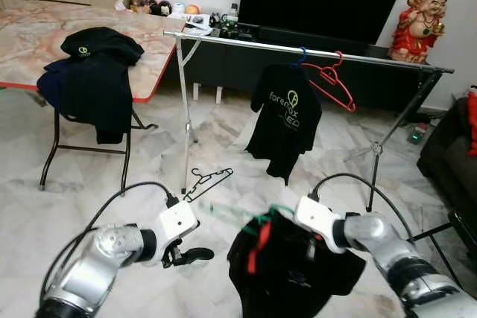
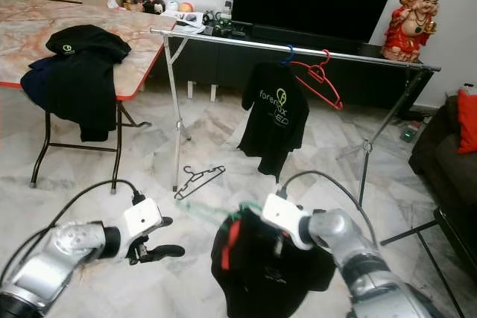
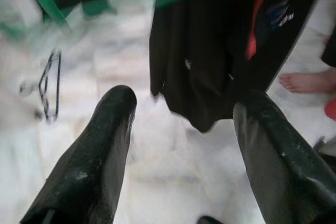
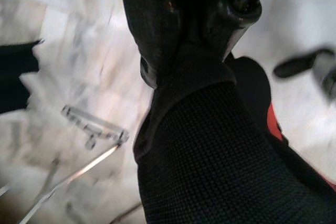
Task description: Hang hanger
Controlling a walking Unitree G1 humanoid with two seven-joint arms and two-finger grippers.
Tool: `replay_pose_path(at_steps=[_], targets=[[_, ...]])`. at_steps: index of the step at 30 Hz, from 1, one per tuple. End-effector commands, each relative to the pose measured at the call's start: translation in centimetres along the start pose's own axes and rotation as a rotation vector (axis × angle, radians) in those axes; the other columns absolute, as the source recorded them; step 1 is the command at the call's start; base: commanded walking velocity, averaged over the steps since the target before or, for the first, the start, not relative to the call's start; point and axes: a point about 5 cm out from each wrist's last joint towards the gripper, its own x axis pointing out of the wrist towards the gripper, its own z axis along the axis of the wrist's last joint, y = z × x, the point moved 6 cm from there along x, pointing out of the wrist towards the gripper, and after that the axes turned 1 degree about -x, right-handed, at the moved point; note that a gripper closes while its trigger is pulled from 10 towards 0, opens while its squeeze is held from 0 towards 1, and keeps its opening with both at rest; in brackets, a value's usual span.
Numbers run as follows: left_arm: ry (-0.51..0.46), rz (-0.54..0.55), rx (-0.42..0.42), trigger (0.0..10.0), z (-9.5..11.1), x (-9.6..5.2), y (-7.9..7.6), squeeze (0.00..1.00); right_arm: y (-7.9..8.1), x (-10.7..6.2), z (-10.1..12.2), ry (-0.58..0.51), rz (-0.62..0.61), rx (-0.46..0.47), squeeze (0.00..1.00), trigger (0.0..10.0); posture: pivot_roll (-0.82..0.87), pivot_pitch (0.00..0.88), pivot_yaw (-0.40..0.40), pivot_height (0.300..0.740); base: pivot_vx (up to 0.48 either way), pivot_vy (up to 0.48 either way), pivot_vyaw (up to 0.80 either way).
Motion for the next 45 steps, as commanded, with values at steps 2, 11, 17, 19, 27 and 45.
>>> replay_pose_path(at_steps=[2,11,17,19,27,45], targets=[[0.027,0.095,-0.026,10.0,-1.5,0.1,1.0,0.0,-1.8,-0.4,3.1,-0.083,-0.049,-0.034,0.0,0.0,0.16,0.0,-0.143,0.74,0.0,0.0,0.0],[0.014,0.135,-0.091,10.0,-1.8,2.0,0.2,0.0,-0.8,1.0,8.2,-0.2,-0.001,-0.092,0.0,0.0,0.15,0.0,-0.154,0.74,0.0,0.0,0.0],[0.001,0.157,-0.105,10.0,-1.5,3.1,0.1,0.0,0.2,2.0,10.0,-0.235,0.016,-0.094,0.0,0.0,0.14,0.0,-0.153,0.74,0.0,0.0,0.0],[0.025,0.176,-0.071,10.0,-1.7,3.4,0.2,0.0,0.7,2.4,10.5,-0.246,0.022,-0.089,0.0,0.0,0.14,0.0,-0.159,0.74,0.0,0.0,0.0],[0.122,0.333,-0.021,10.0,-3.2,3.0,2.6,0.0,1.5,2.6,12.0,-0.286,0.04,-0.092,0.0,0.0,0.14,0.0,-0.163,0.74,0.0,0.0,0.0],[0.127,0.512,-0.066,0.0,-3.2,2.8,4.8,0.0,2.2,2.6,12.0,-0.284,0.058,-0.096,0.0,0.0,0.13,0.0,-0.166,0.74,0.0,0.0,0.0]])
